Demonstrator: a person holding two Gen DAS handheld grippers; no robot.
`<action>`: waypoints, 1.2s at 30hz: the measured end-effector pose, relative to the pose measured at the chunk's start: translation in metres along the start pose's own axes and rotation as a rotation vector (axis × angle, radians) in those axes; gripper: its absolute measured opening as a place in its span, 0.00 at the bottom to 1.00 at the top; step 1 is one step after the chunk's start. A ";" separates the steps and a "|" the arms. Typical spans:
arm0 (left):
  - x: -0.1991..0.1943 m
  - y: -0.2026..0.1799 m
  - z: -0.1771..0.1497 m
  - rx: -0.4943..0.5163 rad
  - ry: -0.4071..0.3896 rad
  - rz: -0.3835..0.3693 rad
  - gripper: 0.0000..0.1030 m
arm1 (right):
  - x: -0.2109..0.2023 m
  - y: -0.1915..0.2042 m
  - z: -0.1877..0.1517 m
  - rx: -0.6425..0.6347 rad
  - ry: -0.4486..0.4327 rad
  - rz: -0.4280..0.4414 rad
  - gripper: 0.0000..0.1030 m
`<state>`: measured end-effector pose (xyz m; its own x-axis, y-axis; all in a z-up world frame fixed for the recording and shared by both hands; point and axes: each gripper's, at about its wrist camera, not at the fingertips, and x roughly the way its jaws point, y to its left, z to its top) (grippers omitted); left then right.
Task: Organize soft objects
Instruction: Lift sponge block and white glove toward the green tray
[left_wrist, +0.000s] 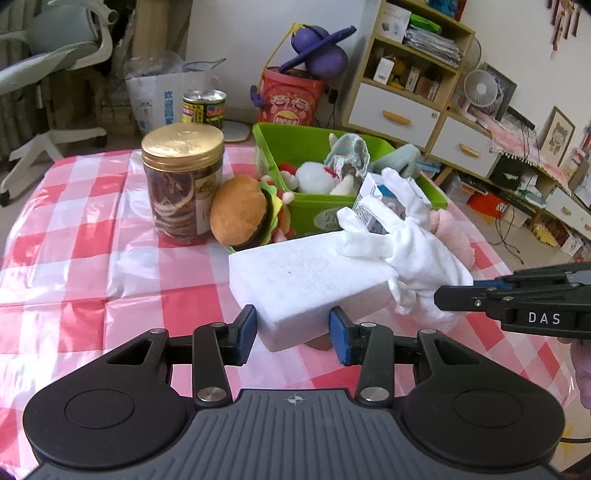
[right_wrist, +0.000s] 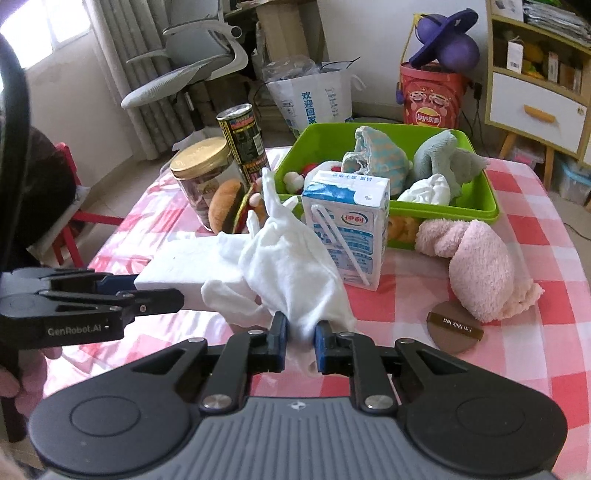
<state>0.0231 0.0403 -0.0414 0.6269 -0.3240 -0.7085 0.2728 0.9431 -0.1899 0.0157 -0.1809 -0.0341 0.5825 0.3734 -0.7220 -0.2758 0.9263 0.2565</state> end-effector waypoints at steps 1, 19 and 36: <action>-0.002 0.002 0.000 -0.006 -0.007 -0.004 0.41 | -0.002 0.000 0.000 0.015 0.001 0.004 0.00; -0.022 0.005 0.015 -0.042 -0.091 -0.007 0.41 | -0.035 -0.023 0.017 0.194 -0.077 0.084 0.00; 0.008 -0.031 0.082 0.087 -0.137 0.149 0.41 | -0.056 -0.077 0.070 0.342 -0.221 0.010 0.00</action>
<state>0.0791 0.0024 0.0144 0.7567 -0.1938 -0.6244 0.2277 0.9734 -0.0262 0.0578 -0.2696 0.0313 0.7413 0.3501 -0.5726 -0.0340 0.8717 0.4889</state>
